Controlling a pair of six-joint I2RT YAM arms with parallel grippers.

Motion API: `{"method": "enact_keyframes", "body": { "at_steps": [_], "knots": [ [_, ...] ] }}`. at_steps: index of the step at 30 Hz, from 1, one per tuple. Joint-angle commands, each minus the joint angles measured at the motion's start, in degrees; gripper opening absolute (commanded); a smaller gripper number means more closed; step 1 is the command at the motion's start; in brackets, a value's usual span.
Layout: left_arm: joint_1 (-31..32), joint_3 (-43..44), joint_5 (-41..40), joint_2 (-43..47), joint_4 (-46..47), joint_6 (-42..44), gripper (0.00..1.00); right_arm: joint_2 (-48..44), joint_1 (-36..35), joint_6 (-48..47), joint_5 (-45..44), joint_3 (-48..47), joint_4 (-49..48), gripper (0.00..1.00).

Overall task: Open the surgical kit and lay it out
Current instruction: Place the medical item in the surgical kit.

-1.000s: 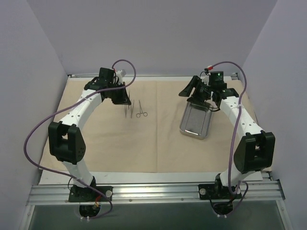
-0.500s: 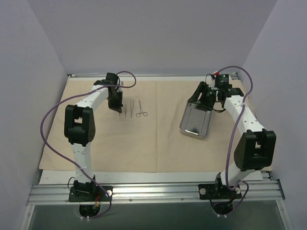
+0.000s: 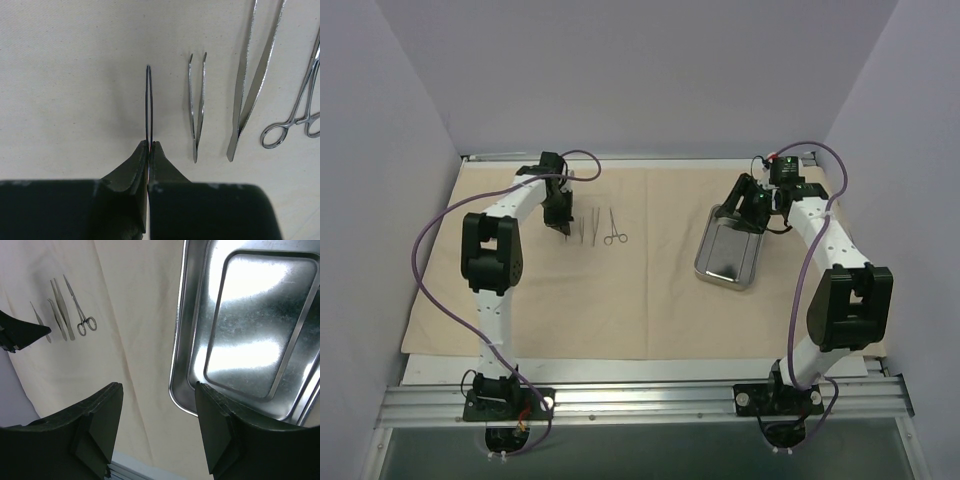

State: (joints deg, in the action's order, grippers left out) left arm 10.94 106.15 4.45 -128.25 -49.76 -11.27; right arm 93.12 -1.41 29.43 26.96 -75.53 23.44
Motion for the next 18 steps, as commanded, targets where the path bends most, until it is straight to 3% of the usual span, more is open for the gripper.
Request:
{"method": "enact_keyframes", "body": {
  "at_steps": [1,18],
  "knots": [
    [-0.1,1.9,-0.6,-0.9,-0.5,1.5,0.02,0.7,0.4,-0.9,0.5,-1.5,0.6,0.59],
    [-0.4,2.3,-2.1,-3.3,-0.8,2.3,0.23,1.0,0.4,-0.8,1.0,-0.8,0.1,0.59]
  ]
}}
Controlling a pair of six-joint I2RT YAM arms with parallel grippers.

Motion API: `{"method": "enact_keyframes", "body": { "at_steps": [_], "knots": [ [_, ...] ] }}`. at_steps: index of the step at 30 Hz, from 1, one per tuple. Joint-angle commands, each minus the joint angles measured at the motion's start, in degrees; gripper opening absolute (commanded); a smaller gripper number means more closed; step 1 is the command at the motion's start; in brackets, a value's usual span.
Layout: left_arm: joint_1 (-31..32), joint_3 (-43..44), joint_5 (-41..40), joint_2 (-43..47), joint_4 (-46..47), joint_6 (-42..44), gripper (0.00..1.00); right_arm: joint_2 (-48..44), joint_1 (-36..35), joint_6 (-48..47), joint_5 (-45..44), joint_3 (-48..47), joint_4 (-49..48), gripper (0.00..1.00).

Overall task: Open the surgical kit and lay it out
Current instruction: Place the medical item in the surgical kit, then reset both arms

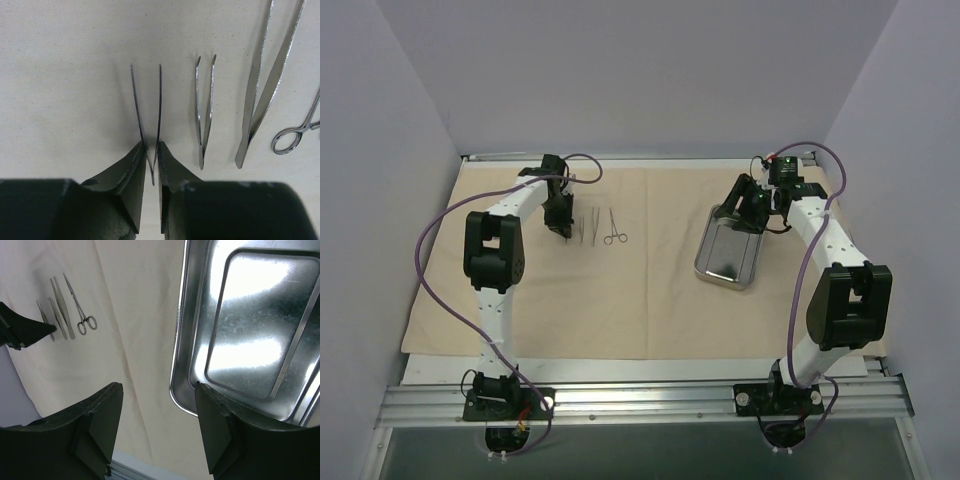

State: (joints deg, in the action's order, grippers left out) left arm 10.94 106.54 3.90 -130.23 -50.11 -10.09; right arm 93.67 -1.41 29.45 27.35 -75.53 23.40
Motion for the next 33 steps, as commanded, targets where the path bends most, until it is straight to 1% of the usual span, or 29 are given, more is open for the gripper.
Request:
{"method": "enact_keyframes", "body": {
  "at_steps": [1,6,13,17,23,25,26,27,28,29,30,31,32,33],
  "knots": [
    [-0.4,2.0,-1.5,-1.3,-0.6,1.2,0.25,0.5,0.4,-0.8,0.7,-0.6,0.2,0.59],
    [-0.6,2.0,-1.5,-0.5,-0.7,1.2,0.34,0.2,0.4,-0.6,1.0,-0.3,-0.1,0.59],
    [-1.1,1.2,-1.4,1.5,-1.0,1.0,0.36,-0.2,0.4,-0.3,1.3,-0.1,-0.4,0.59],
    [-1.8,0.1,-1.5,5.6,-1.2,0.0,0.37,-0.7,0.4,-0.4,0.9,0.2,-0.2,0.59],
    [-2.2,-3.3,3.2,13.8,-0.7,-3.0,0.39,-0.5,0.2,-2.2,-1.8,0.1,2.9,0.61],
    [-2.3,-6.6,6.9,16.2,0.4,-4.9,0.40,-0.7,0.0,-3.4,-2.4,1.1,3.9,0.63],
    [-2.3,-7.8,8.2,18.9,1.9,-5.6,0.41,-1.5,0.0,-3.8,-2.5,1.7,3.8,0.66],
    [-2.3,-9.2,11.1,20.4,2.9,-6.3,0.42,-1.9,0.0,-4.3,-2.8,2.2,3.8,0.73],
    [-2.3,-12.2,12.6,21.8,4.0,-7.9,0.43,-2.3,0.0,-4.4,-3.4,2.7,3.7,0.99],
    [-2.3,-13.8,13.9,24.7,6.6,-8.9,0.44,-3.2,0.1,-4.6,-3.4,3.7,3.4,1.00],
    [-2.3,-15.6,16.9,26.3,8.2,-10.0,0.46,-3.6,-0.1,-4.6,-3.6,4.2,3.0,1.00],
    [-2.2,-17.4,18.1,27.7,9.8,-12.0,0.47,-3.9,-0.2,-4.6,-3.6,4.4,3.0,1.00],
    [-2.2,-20.7,19.4,30.5,12.7,-12.9,0.48,-4.3,-0.5,-4.6,-3.9,5.0,3.1,1.00],
    [-2.1,-22.4,20.5,31.8,14.3,-13.9,0.93,-4.5,-0.9,-4.8,-4.3,5.2,3.2,1.00]
  ]
}}
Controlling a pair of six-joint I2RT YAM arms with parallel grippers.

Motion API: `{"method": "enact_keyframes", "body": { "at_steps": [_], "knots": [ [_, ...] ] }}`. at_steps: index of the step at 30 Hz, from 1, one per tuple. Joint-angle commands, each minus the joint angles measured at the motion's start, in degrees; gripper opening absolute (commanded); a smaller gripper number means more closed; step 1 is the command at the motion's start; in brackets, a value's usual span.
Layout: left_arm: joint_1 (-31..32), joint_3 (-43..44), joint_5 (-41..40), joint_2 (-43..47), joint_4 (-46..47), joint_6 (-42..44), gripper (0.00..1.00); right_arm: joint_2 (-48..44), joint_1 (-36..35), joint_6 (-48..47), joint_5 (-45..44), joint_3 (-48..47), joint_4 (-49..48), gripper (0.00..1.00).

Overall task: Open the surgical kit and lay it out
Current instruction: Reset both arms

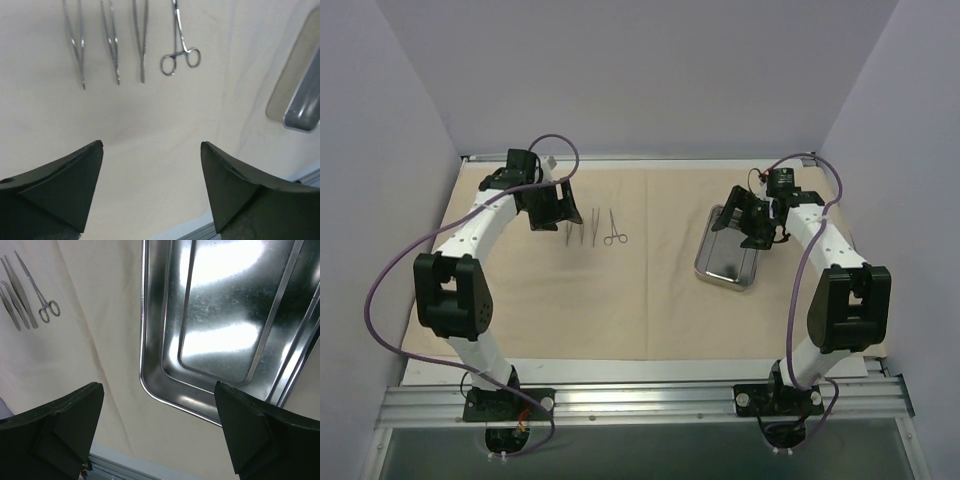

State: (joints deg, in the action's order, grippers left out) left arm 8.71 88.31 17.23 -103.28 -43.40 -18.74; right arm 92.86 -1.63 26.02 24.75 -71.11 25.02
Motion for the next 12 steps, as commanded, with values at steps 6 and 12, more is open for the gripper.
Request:
{"method": "enact_keyframes", "body": {
  "at_steps": [6,12],
  "knots": [
    [0.3,-17.4,13.3,13.5,18.7,-11.6,0.94,-11.5,-4.1,-0.3,-4.7,9.6,-5.9,1.00],
    [0.8,-32.4,21.0,21.2,36.0,-21.8,0.94,-21.7,-5.9,3.2,-3.0,23.3,-21.3,1.00]
  ]
}}
